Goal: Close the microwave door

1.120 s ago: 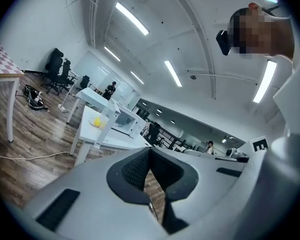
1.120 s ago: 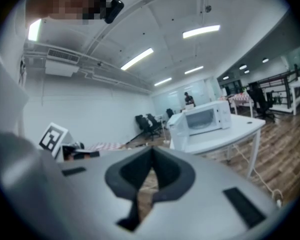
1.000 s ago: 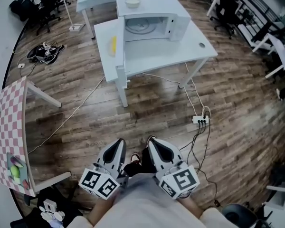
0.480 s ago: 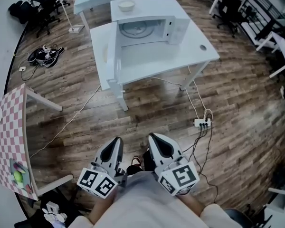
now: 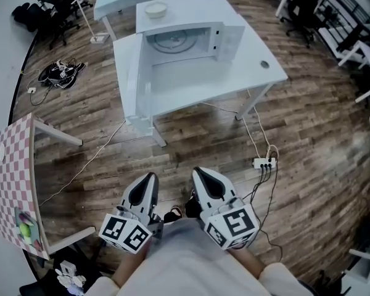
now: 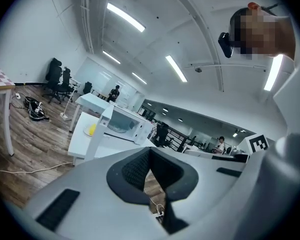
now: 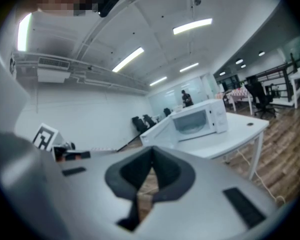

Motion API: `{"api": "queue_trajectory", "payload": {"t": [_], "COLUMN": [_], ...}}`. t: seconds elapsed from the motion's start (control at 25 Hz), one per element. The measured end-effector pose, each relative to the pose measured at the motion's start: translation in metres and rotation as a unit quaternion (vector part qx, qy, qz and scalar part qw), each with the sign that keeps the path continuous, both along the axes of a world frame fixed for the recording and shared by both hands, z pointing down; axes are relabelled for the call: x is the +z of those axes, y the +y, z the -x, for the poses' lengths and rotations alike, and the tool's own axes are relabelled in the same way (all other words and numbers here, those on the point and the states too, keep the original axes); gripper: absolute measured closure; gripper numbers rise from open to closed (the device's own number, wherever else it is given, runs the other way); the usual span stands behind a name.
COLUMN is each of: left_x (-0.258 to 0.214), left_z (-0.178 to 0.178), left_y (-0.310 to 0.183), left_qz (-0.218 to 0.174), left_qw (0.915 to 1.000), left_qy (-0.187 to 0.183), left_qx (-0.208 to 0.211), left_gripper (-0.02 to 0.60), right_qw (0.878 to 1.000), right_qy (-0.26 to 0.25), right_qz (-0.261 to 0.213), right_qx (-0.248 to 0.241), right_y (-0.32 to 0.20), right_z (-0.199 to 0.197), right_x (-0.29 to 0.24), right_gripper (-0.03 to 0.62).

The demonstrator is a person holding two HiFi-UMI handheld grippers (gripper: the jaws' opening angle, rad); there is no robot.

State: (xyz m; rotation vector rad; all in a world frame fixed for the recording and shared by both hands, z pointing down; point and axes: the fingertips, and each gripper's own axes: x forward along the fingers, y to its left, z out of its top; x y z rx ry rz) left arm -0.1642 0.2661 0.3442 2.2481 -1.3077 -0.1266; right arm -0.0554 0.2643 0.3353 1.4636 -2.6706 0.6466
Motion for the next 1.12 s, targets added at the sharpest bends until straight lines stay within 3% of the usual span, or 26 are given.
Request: {"api": "queue_trajectory", "payload": {"t": [0.48, 1.12], "left_x": [-0.008, 0.001], "left_z": [-0.019, -0.001], "left_y": [-0.028, -0.084], "left_qz": [-0.002, 0.019], "left_qw": [0.9998, 0.9992], "left_qy": [-0.011, -0.006], "left_qx": [-0.014, -0.036], "left_gripper": [0.563, 0.563], "right_qw": [0.999, 0.996], "right_qy": [-0.023, -0.03], "right_qz": [0.001, 0.027], "right_qx": [-0.036, -0.075], "right_y": [-0.028, -0.087], "right_z": [-0.007, 0.02], "right_x": [-0.004, 0.003], "right_gripper": [0.572, 0.572]}}
